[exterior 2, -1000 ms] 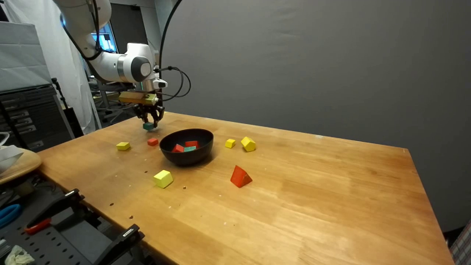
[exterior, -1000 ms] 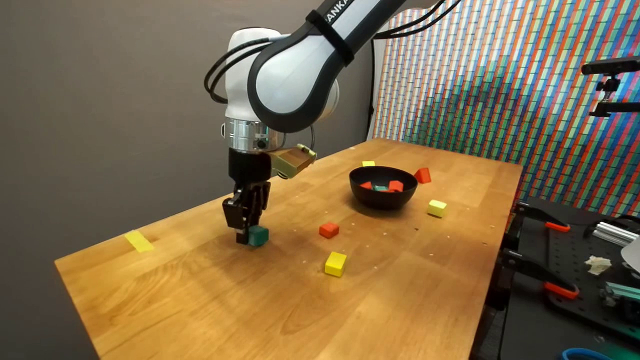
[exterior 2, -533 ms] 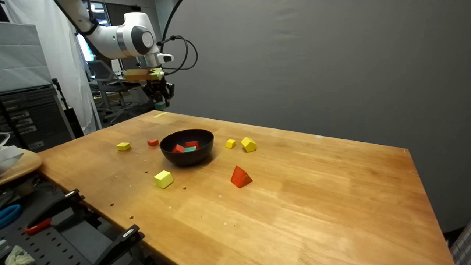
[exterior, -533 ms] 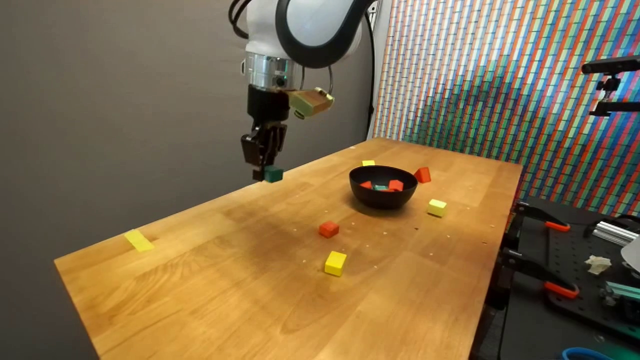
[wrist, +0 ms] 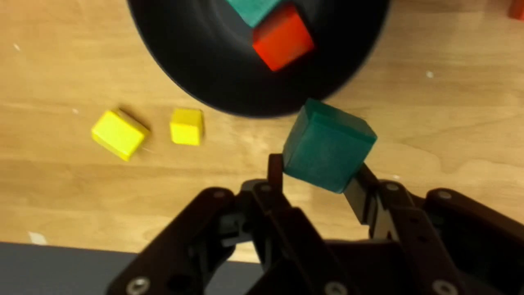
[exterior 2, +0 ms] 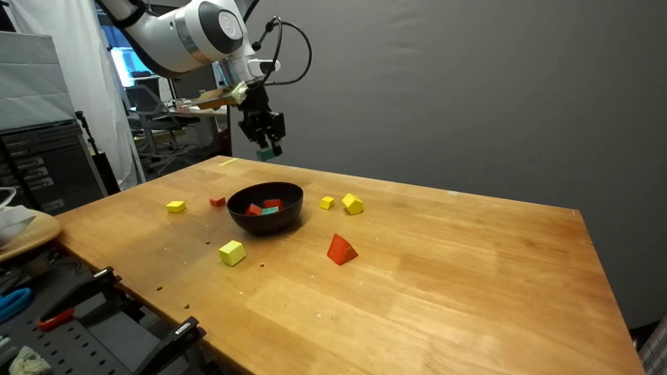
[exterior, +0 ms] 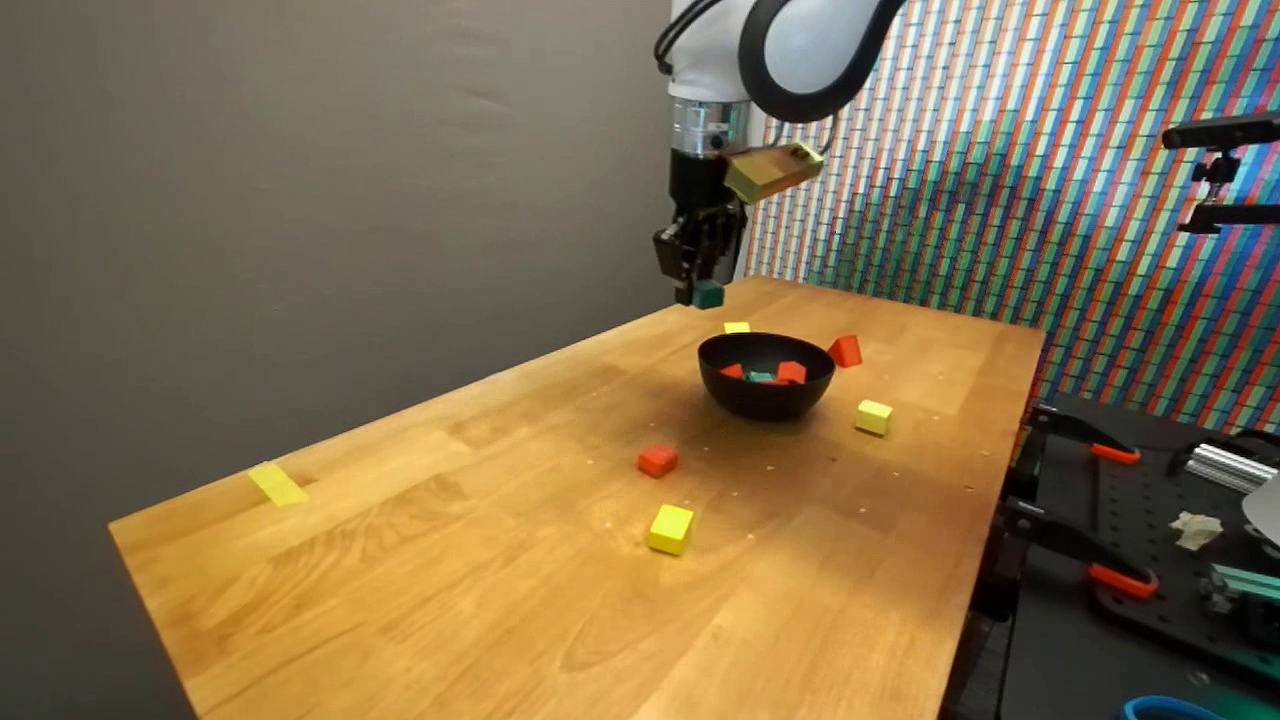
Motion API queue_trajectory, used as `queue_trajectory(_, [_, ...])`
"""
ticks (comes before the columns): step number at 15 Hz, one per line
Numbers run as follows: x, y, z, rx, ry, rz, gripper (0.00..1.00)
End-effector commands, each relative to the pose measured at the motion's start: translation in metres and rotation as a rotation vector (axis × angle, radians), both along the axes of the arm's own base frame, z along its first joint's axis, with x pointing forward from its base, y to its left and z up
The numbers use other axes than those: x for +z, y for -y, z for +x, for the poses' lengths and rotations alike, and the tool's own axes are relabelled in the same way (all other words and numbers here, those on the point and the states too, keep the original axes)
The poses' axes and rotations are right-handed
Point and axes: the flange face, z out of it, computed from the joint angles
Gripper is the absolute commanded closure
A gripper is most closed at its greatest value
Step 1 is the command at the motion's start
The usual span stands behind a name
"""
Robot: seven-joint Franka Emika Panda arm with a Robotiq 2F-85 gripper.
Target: Pick up all the cubes and put them in the black bowl
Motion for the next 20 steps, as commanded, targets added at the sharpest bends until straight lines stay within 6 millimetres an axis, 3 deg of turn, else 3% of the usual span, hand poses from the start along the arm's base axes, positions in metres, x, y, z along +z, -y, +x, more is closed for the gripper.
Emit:
queue_trajectory(1, [-0.010, 0.058, -0.060, -0.138, -0.002, 0.013, 0.84])
queue_trajectory(3, [-0.021, 0.078, -0.078, -0.186, -0.010, 0.029, 0.84])
queue_trajectory(5, [-0.026, 0.086, -0.091, -0.208, 0.024, 0.061, 0.84])
queue_trajectory(6, [-0.026, 0.086, -0.096, -0.212, 0.051, 0.078, 0.75])
queue_trajectory(7, [-0.025, 0.086, -0.100, -0.214, 0.078, 0.091, 0.34])
queue_trajectory(8, [-0.025, 0.086, -0.103, -0.218, 0.101, 0.104, 0.39])
queue_trajectory(12, [-0.016, 0.091, -0.115, -0.245, 0.181, 0.128, 0.05])
queue_trajectory(17, [0.021, 0.131, -0.116, -0.371, 0.258, 0.086, 0.00])
queue_trajectory(20, [0.013, 0.133, -0.107, -0.377, 0.250, 0.097, 0.00])
